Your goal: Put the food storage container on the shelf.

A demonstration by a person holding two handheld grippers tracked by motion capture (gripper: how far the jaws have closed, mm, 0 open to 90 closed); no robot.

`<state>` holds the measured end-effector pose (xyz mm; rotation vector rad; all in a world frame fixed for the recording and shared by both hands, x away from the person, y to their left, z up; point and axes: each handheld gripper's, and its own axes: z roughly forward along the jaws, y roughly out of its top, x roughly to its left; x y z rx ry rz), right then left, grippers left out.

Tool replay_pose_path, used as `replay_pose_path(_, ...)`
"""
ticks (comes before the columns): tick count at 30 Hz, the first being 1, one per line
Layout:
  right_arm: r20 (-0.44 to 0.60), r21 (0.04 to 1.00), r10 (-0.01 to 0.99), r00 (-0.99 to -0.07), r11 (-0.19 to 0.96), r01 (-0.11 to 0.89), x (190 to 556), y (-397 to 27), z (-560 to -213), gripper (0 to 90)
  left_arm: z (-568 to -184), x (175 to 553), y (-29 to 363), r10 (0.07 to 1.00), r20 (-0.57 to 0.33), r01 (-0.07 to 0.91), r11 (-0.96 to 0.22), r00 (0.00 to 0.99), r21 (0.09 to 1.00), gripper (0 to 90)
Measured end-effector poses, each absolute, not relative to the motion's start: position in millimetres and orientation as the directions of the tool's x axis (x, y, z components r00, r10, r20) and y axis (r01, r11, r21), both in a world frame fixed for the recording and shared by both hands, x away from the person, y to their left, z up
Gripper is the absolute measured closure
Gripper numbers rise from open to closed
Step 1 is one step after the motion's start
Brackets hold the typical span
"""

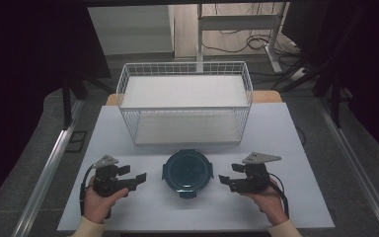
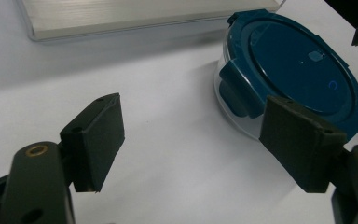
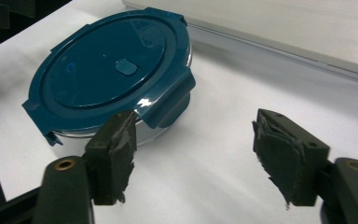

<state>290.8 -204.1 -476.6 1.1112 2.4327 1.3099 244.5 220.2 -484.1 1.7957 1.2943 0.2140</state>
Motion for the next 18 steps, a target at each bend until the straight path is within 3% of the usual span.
replay_pose_path(18, 0.263, 0.756, 0.685, -0.679, 0.290, 0.586, 297.1, -196.8, -469.5, 19.9, -477.7, 248.6, 202.4, 0.795, -0.378, 0.693, -0.072, 0.474, 0.717, 16.5)
